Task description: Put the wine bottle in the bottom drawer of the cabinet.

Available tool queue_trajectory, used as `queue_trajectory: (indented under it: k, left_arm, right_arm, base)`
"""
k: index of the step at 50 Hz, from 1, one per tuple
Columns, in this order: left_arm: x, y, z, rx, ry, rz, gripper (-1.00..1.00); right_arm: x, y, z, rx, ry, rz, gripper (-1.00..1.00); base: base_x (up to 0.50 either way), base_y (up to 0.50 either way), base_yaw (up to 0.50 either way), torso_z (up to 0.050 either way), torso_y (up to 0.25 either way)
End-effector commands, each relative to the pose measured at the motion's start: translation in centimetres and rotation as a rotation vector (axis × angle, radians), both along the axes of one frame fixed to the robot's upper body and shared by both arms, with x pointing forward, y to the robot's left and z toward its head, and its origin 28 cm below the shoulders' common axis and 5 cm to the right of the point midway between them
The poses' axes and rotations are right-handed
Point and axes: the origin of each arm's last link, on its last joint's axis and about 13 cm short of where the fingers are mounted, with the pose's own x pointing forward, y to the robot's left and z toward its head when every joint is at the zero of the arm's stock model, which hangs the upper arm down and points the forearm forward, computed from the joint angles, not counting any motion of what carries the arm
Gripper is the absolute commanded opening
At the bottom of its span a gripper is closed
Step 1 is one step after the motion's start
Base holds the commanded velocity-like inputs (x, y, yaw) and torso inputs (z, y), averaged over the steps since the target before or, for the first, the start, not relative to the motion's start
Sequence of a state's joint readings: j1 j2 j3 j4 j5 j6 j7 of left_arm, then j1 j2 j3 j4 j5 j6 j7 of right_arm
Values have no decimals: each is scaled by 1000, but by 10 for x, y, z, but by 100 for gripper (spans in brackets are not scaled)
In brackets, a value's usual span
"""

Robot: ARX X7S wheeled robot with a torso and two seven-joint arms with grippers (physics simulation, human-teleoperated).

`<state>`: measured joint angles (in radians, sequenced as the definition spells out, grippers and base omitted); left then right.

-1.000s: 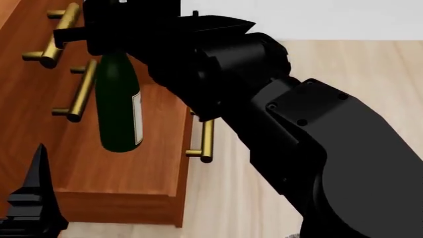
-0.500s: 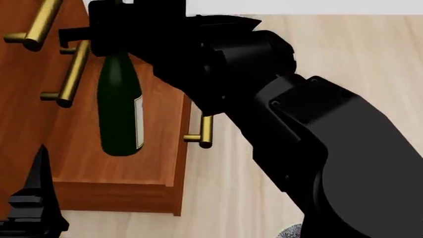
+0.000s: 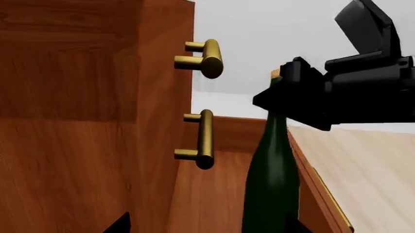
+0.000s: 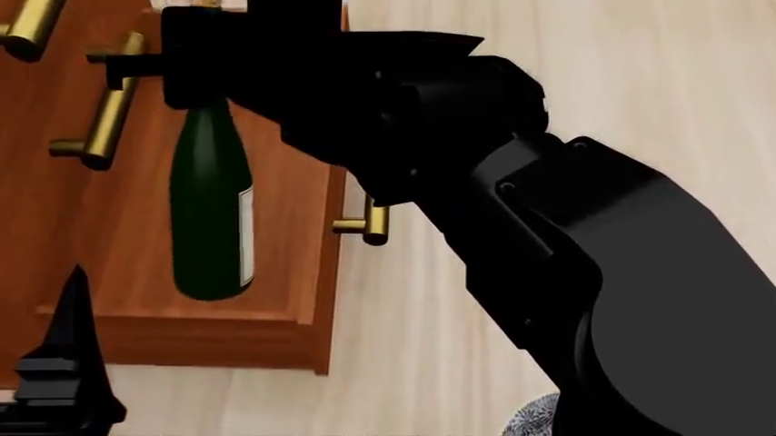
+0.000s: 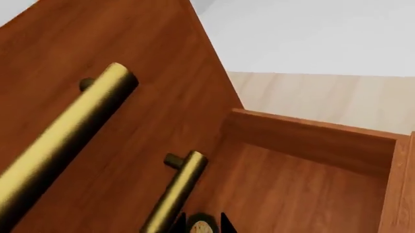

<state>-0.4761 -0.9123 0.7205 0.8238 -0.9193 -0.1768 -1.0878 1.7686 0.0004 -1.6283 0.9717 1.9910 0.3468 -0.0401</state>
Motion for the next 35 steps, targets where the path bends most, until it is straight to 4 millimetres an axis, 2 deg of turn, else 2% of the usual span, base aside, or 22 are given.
queue_trajectory:
  k: [1, 35]
  left_arm:
    - [0, 0, -1, -1, 5, 0, 100]
    - [1, 1, -2, -4, 7, 1, 100]
  right_arm:
    - [-1, 1, 5, 32, 5, 28, -100]
    - [2, -4, -10, -12, 34, -2, -100]
  base:
    - [12, 0, 0, 0, -94]
    - [9, 0, -5, 0, -93]
